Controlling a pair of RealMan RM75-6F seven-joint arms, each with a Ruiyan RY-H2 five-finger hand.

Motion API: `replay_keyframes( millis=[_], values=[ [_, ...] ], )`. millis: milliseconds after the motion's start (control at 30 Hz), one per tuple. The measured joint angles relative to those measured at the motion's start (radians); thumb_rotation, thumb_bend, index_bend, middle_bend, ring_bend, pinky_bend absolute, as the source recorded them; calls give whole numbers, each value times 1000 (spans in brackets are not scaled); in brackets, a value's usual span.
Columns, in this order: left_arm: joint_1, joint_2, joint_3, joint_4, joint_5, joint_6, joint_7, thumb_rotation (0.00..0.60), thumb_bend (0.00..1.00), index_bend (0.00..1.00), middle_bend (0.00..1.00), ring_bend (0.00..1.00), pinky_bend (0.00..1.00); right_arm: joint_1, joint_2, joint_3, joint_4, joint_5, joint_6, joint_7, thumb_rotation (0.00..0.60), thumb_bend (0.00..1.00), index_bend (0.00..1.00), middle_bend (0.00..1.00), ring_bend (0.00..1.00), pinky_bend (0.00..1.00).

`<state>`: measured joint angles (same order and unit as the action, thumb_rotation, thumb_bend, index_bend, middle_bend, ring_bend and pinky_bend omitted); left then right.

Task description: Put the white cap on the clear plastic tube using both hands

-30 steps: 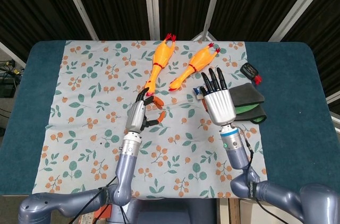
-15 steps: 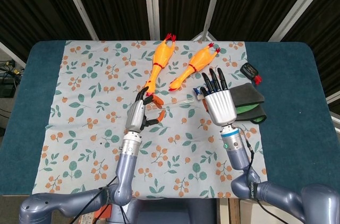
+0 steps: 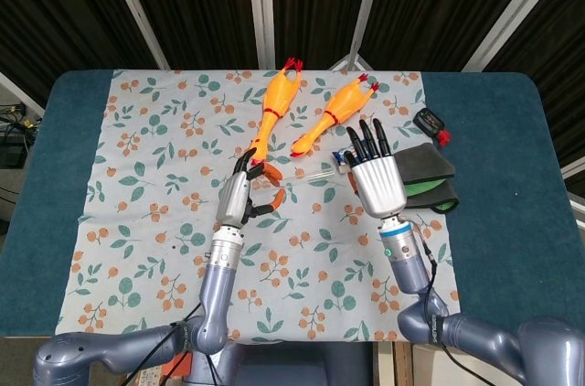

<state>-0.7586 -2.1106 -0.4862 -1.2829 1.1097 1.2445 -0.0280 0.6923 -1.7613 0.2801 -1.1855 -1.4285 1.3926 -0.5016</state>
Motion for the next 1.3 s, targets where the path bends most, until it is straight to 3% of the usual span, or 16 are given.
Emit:
replay_keyframes(
  millis=[1300],
  values=[
    [-3, -23, 10, 27, 38, 14, -31, 600, 604, 690, 538, 60, 0, -9, 7, -2, -13, -1, 3, 9, 600, 398, 647, 203, 71, 15]
  ],
)
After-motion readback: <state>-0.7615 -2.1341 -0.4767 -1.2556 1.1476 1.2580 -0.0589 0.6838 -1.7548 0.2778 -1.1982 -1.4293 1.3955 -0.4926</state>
